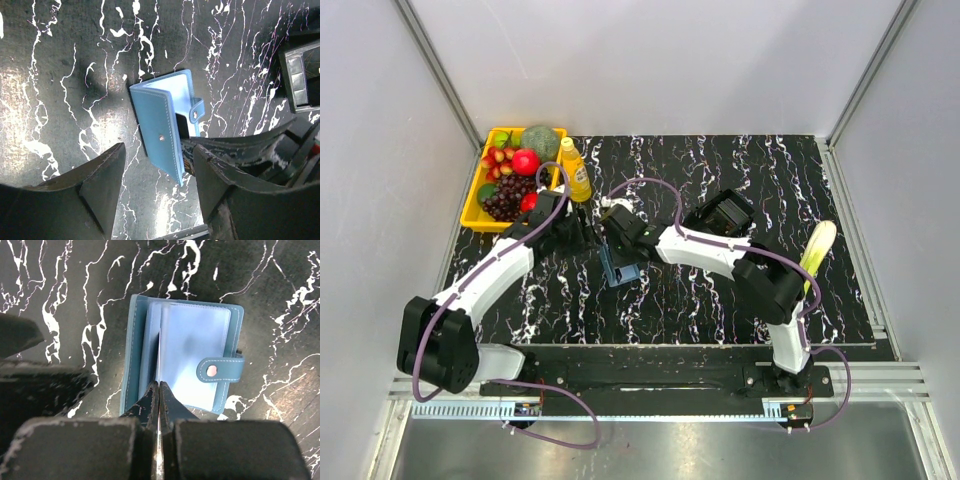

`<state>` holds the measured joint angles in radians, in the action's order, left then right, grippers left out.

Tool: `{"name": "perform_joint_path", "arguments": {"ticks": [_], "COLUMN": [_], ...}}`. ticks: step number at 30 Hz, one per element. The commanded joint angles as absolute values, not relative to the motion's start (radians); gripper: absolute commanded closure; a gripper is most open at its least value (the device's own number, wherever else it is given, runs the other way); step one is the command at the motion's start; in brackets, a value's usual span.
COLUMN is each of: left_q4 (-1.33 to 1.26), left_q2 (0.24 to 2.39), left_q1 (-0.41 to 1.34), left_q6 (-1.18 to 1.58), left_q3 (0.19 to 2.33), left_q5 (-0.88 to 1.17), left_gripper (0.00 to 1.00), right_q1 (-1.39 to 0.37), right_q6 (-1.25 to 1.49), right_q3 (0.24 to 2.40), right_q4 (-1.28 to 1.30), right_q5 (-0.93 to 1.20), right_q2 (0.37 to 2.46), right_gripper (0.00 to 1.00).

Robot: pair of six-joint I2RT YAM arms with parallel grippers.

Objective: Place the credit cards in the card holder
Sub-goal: Insert the credit card into the card holder.

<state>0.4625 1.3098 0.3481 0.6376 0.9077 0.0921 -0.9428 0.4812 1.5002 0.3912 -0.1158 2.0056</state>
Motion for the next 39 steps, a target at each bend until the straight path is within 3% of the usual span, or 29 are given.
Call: {"name": "perform_joint_path", "arguments": {"ticks": [1,8,15,32,39], "left_q4": [0.44,0.425,0.419,0.35,0.368], "left_q2": [1.287,1.285,1.353,1.471,1.517], "left_q1": [0.334,0.318,0.313,0.314,0.325], "left_q6": [0.643,0.65,0.65,0.716,0.707], "left_q3": [0.899,0.873,0.916,0.936,0.963], "left_q5": [0.084,0.097,0.11,0.138,0.109], "left_gripper": [0.42,0.46,0.4,0.39,0.45], "right_q1": [-0.963,-0.971,-0.98,-0.982,-0.979], "right_q6": [0.456,0.468,0.468,0.457,0.453], "right_q3": [1.557,1.552,1.539,1.539,1.542], "right_q4": [0.391,0.364,0.351,0.351,0.351], "right_q5": [-0.14,-0.08,-0.077,-0.083,-0.086], "right_q2": [1.947,1.948,1.956,1.957,1.954], "right_gripper": [1.0,1.0,1.0,1.0,1.0]}}
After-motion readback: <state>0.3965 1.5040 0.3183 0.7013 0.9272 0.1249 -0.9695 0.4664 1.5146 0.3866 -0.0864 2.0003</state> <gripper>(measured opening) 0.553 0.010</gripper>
